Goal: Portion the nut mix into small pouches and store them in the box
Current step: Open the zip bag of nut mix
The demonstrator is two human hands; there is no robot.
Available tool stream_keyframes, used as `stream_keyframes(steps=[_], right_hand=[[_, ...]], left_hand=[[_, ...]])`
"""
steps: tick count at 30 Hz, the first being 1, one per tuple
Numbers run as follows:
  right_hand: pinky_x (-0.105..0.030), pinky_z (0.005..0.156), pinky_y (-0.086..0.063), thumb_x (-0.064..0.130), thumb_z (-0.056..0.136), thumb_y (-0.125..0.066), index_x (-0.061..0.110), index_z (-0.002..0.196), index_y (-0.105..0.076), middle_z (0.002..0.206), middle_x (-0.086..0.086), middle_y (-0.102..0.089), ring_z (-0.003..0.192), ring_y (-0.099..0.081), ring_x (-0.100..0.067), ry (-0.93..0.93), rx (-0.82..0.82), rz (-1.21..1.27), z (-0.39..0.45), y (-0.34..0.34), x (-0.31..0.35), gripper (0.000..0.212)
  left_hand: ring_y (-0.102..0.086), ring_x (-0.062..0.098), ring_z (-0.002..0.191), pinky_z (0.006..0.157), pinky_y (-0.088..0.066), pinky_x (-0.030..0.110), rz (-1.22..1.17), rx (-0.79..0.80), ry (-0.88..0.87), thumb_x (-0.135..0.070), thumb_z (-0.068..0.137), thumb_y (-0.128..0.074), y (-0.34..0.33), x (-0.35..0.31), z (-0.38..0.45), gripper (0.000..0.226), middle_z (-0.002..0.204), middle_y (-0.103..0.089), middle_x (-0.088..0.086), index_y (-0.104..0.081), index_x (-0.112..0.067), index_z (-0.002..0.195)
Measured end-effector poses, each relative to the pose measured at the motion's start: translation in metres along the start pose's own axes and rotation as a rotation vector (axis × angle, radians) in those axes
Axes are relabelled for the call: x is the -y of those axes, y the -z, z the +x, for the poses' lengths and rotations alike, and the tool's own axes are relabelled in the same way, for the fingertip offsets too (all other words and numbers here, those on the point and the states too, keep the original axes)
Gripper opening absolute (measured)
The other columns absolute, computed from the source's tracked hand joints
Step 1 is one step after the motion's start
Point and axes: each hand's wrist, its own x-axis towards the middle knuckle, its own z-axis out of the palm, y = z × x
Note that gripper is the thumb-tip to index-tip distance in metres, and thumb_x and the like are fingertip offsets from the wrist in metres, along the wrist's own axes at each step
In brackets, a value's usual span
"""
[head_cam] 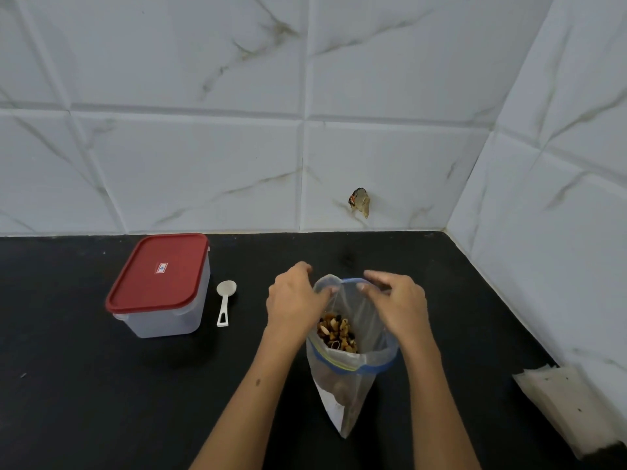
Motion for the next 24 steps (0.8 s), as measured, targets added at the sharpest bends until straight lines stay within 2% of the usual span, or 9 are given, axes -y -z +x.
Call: stream_keyframes(steps=[2,4,6,8,11,13,16,20,24], right_hand=[[-0.037,0.093,-0.043,0.045,0.084,-0.066,0.027,0.142,-0.041,0.139,-0.004,-0.045,0.122,-0.049,-0.023,-0.113,0.051,-0.041,-0.011,0.01,0.001,0.066],[-0.037,0.086,-0.041,0.053,0.08,-0.065,0.017,0.142,-0.029,0.137,-0.012,-0.04,0.121,-0.047,-0.029,-0.3,0.018,-0.116,-0.026,0.016,0.001,0.08],[-0.036,0.081,-0.048,0.054,0.078,-0.067,0.013,0.13,-0.029,0.12,-0.013,-0.048,0.105,-0.057,-0.029,-0.45,0.016,-0.106,-0.041,0.021,0.0,0.077],[-0.034,0.069,-0.057,0.042,0.079,-0.072,0.019,0.112,-0.025,0.101,-0.01,-0.053,0.083,-0.064,-0.024,-0.509,0.115,0.041,-0.052,0.025,0.001,0.061],[-0.026,0.05,-0.053,0.012,0.077,-0.073,0.02,0.103,-0.027,0.097,-0.013,-0.06,0.074,-0.067,-0.024,-0.44,0.144,0.107,-0.063,0.026,-0.001,0.054],[-0.03,0.06,-0.057,0.005,0.076,-0.071,0.019,0.098,-0.038,0.089,-0.008,-0.062,0.072,-0.067,-0.021,-0.344,0.01,0.078,-0.068,0.026,0.001,0.042],[-0.034,0.067,-0.057,0.007,0.079,-0.068,0.023,0.084,-0.049,0.082,-0.002,-0.062,0.072,-0.064,-0.015,-0.225,-0.073,-0.052,-0.074,0.026,0.001,0.025],[-0.021,0.051,-0.036,0.03,0.085,-0.066,0.023,0.091,-0.049,0.082,0.004,-0.055,0.069,-0.053,-0.008,-0.26,-0.016,-0.223,-0.078,0.029,-0.001,0.019],[-0.017,0.052,-0.039,0.017,0.084,-0.068,0.024,0.084,-0.051,0.088,0.003,-0.06,0.07,-0.054,-0.005,-0.223,-0.02,-0.192,-0.079,0.027,-0.007,0.019]], left_hand=[[-0.058,0.022,0.105,0.083,-0.053,0.034,0.05,0.023,0.086,-0.057,0.072,-0.074,0.007,-0.001,-0.013,0.072,0.112,-0.057,0.004,-0.045,-0.015,0.123],[-0.057,0.024,0.106,0.084,-0.053,0.035,0.065,0.054,0.15,-0.062,0.064,-0.077,0.008,-0.002,-0.03,0.081,0.107,-0.052,0.004,-0.039,-0.012,0.116],[-0.056,0.024,0.108,0.084,-0.052,0.034,0.023,0.103,0.179,-0.058,0.064,-0.08,0.005,-0.003,-0.046,0.08,0.104,-0.048,0.003,-0.035,-0.013,0.112],[-0.055,0.024,0.108,0.085,-0.053,0.034,-0.037,0.138,0.186,-0.047,0.067,-0.082,-0.001,-0.003,-0.058,0.072,0.107,-0.05,0.004,-0.036,-0.013,0.111],[-0.054,0.024,0.105,0.087,-0.052,0.036,-0.02,0.135,0.121,-0.023,0.076,-0.076,-0.004,-0.005,-0.069,0.049,0.11,-0.051,0.006,-0.039,-0.015,0.107],[-0.053,0.022,0.097,0.083,-0.052,0.034,-0.021,0.088,0.06,-0.012,0.079,-0.069,-0.001,-0.006,-0.072,0.033,0.106,-0.048,0.004,-0.043,-0.017,0.098],[-0.055,0.018,0.089,0.078,-0.054,0.033,-0.036,0.068,0.016,-0.009,0.081,-0.064,0.003,-0.005,-0.077,0.024,0.099,-0.049,0.001,-0.043,-0.021,0.082],[-0.055,0.017,0.091,0.071,-0.047,0.028,0.013,0.089,0.033,-0.027,0.084,-0.067,0.002,-0.002,-0.083,0.026,0.097,-0.055,0.002,-0.044,-0.018,0.094],[-0.056,0.018,0.093,0.076,-0.05,0.029,0.046,0.082,0.013,-0.017,0.088,-0.06,0.002,-0.001,-0.083,0.017,0.102,-0.055,0.003,-0.044,-0.022,0.083]])
